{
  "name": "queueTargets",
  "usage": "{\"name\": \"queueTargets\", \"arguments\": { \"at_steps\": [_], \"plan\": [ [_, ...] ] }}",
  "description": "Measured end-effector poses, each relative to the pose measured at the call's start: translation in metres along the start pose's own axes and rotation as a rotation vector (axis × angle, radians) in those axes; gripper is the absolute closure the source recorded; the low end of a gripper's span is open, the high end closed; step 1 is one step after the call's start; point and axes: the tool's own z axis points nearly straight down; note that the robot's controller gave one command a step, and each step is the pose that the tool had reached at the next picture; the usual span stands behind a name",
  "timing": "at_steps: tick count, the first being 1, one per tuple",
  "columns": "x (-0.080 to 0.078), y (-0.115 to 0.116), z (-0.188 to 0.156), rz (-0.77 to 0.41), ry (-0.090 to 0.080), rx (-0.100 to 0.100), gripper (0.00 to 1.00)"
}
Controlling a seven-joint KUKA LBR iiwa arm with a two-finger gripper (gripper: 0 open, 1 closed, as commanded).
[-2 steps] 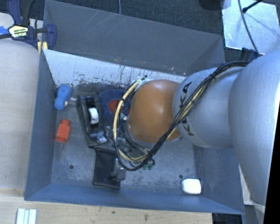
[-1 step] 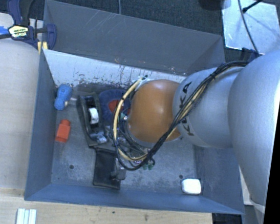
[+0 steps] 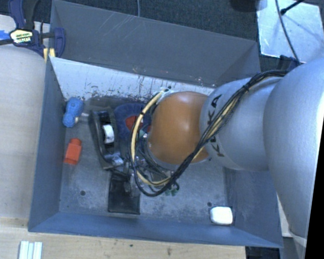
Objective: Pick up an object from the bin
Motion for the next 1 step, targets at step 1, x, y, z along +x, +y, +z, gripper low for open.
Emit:
{"name": "queueTargets", "arguments": {
  "at_steps": [1],
  "plan": [
    [-0.0014, -0.0005, -0.0211, 0.002, 0.001, -0.001, 1.0]
  ]
}}
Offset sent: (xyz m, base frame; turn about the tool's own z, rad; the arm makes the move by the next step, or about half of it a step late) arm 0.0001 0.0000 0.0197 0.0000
